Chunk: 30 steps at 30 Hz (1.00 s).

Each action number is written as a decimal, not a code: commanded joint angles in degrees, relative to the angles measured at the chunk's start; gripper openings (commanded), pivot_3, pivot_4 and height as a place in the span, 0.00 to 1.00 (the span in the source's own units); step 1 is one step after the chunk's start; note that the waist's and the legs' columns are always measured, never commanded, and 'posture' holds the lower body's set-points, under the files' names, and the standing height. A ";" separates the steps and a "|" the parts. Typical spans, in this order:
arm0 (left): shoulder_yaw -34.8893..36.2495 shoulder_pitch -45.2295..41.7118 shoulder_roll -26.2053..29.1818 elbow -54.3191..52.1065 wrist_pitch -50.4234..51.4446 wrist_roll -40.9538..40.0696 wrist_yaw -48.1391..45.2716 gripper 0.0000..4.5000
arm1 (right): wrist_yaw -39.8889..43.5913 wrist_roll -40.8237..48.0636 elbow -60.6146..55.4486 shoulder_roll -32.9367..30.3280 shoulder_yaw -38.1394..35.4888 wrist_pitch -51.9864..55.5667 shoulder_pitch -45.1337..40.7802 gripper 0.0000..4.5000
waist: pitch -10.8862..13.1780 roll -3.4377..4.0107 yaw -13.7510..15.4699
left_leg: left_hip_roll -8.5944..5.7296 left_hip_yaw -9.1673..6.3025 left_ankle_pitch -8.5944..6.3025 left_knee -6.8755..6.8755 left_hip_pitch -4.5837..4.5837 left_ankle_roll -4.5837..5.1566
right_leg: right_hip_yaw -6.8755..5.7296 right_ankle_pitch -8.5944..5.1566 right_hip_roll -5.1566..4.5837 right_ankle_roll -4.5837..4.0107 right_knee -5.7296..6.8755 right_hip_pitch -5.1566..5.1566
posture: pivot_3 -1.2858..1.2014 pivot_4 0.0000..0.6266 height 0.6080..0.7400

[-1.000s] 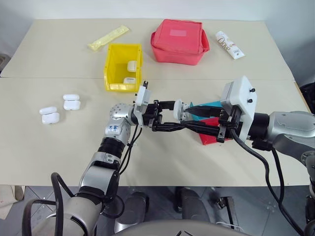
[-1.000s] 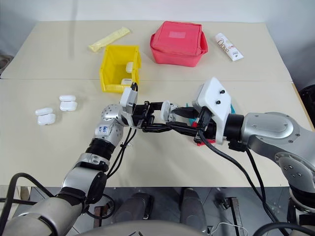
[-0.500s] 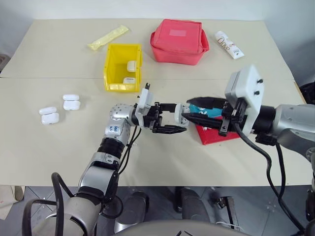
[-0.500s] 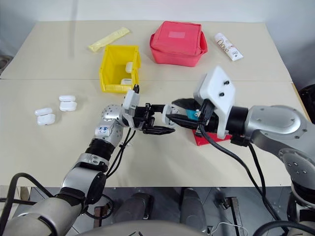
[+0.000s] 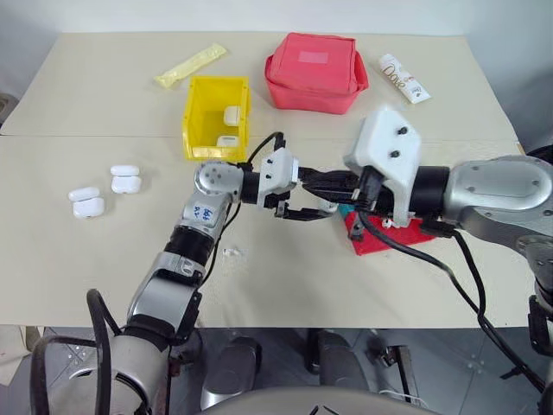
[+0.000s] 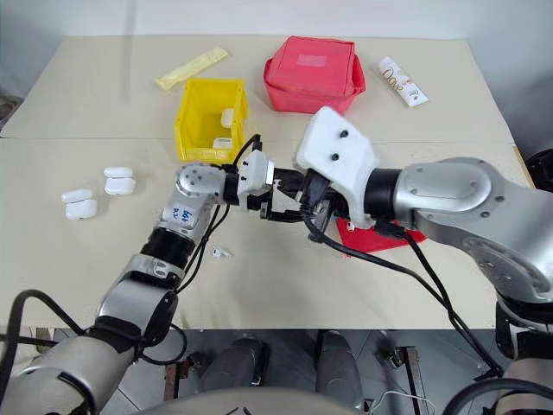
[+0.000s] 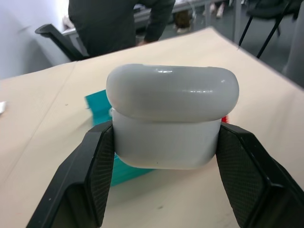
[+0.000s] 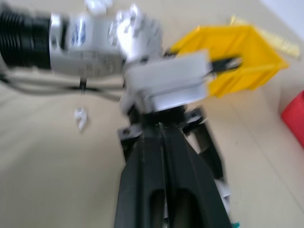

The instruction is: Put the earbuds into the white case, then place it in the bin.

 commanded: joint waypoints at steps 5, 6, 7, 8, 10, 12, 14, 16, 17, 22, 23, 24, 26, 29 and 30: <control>-1.51 -2.40 1.15 -2.11 1.26 1.26 0.77 0.62 | 2.85 -8.85 3.04 1.44 5.57 -1.39 -1.53 0.01 | 0.00 0.00 -0.04 | 0.03 0.00 0.02 0.01 -0.01 -0.02 | -0.02 0.00 0.03 0.01 0.03 -0.02 | 0.52 0.24 1.00; -1.48 -2.53 1.24 -2.19 1.24 1.16 0.66 0.62 | 2.94 -10.23 4.01 1.75 6.31 -1.72 -1.44 0.01 | 0.00 0.00 -0.05 | 0.03 0.00 0.02 0.01 -0.01 -0.02 | -0.02 0.00 0.03 0.01 0.04 -0.02 | 0.52 0.24 1.00; -1.38 -2.59 1.38 -2.46 1.36 0.88 0.42 0.62 | 3.08 -11.52 4.84 1.93 6.96 -1.97 -1.21 0.01 | 0.00 0.00 -0.10 | 0.03 0.00 0.01 0.01 -0.02 -0.01 | -0.02 0.00 0.03 0.01 0.04 -0.02 | 0.52 0.24 1.00; -1.24 -2.62 1.59 -2.75 1.52 0.60 0.19 0.62 | 3.29 -12.72 5.53 1.89 7.37 -2.24 -0.75 0.01 | 0.00 0.00 -0.14 | 0.02 0.01 0.01 0.01 -0.01 -0.01 | -0.01 0.00 0.03 0.01 0.04 -0.03 | 0.52 0.24 1.00; -0.51 -2.66 2.13 -3.49 2.28 -0.56 -0.55 0.62 | 3.90 -14.82 6.18 0.74 7.23 -2.78 1.14 0.01 | 0.00 0.00 -0.10 | 0.03 0.01 0.02 0.00 -0.02 -0.02 | -0.02 0.00 0.03 0.01 0.03 -0.03 | 0.52 0.24 1.00; 0.83 -2.72 2.49 -4.22 3.71 -2.54 -1.42 0.62 | 4.60 -15.98 5.95 -0.61 5.64 -3.10 3.43 0.01 | 0.00 0.00 -0.03 | 0.02 0.00 0.01 0.00 -0.03 -0.01 | -0.03 0.00 0.03 0.01 0.03 -0.04 | 0.52 0.24 1.00; 2.15 -2.53 2.96 -4.92 4.87 -4.53 -2.31 0.62 | 4.90 -16.36 5.13 -1.72 2.90 -3.46 6.01 0.01 | 0.00 0.00 -0.08 | 0.00 0.00 0.02 0.02 -0.06 -0.01 | -0.03 0.01 0.02 0.02 0.02 -0.05 | 0.52 0.24 1.00; 3.13 -2.17 4.08 -5.52 5.74 -5.86 -3.08 0.62 | 5.30 -16.09 4.20 -2.93 -0.73 -3.55 9.23 0.01 | 0.00 0.00 -0.03 | 0.02 0.00 0.02 0.02 -0.06 -0.01 | -0.04 0.01 0.03 0.02 0.04 -0.05 | 0.52 0.24 1.00; 3.56 -1.97 4.65 -5.76 6.16 -6.33 -3.34 0.62 | 5.28 -15.87 3.83 -3.27 -2.73 -3.48 10.89 0.01 | 0.00 0.00 -0.03 | 0.02 -0.01 0.02 0.02 -0.06 -0.01 | -0.05 0.01 0.04 0.02 0.02 -0.04 | 0.52 0.24 1.00; 5.71 -1.50 6.23 -6.73 9.01 -8.56 -2.86 0.62 | 6.31 -12.93 2.69 -1.42 -15.48 -6.96 19.30 0.01 | 0.00 -0.03 -0.04 | 0.02 0.00 0.02 0.01 -0.03 -0.01 | -0.02 0.01 0.02 0.02 0.04 -0.03 | 0.52 0.24 1.00; 6.04 -1.42 6.31 -6.90 9.31 -8.75 -2.66 0.62 | 6.77 -12.81 2.70 -1.20 -16.71 -7.66 20.33 0.01 | 0.00 -0.04 -0.04 | 0.02 0.00 0.02 0.02 -0.04 -0.01 | -0.01 0.01 0.02 0.02 0.05 -0.03 | 0.52 0.24 1.00; 6.16 -1.38 6.36 -7.04 9.49 -8.83 -2.57 0.62 | 7.20 -12.78 2.65 -1.18 -17.39 -8.15 20.99 0.01 | 0.00 -0.04 -0.04 | 0.03 0.00 0.02 0.03 -0.03 -0.01 | -0.02 0.01 0.04 0.03 0.05 -0.02 | 0.52 0.24 1.00; 7.28 -0.52 7.76 -6.15 10.30 -9.03 -2.15 0.62 | 12.65 -10.24 3.27 -0.07 -23.54 -12.97 26.78 0.04 | -0.02 -0.07 0.17 | 0.03 0.00 0.02 0.03 -0.01 -0.01 | -0.02 0.02 0.04 0.03 0.05 0.01 | 0.52 0.24 1.00; 8.41 0.71 10.35 -4.12 10.38 -8.79 -2.22 0.62 | 20.25 -2.13 6.13 2.33 -30.91 -15.97 30.79 0.21 | -0.01 -0.06 -0.22 | 0.04 -0.01 0.02 -0.01 0.02 -0.01 | -0.05 0.02 0.05 0.03 0.01 0.05 | 0.52 0.24 1.00; 9.22 0.74 11.09 -3.33 10.93 -9.10 -1.97 0.62 | 22.36 0.55 7.55 2.72 -32.47 -16.05 31.26 0.30 | 0.01 -0.05 -0.39 | 0.04 0.07 0.02 -0.01 0.08 0.00 | 0.03 0.02 0.06 0.04 0.04 0.05 | 0.52 0.24 1.00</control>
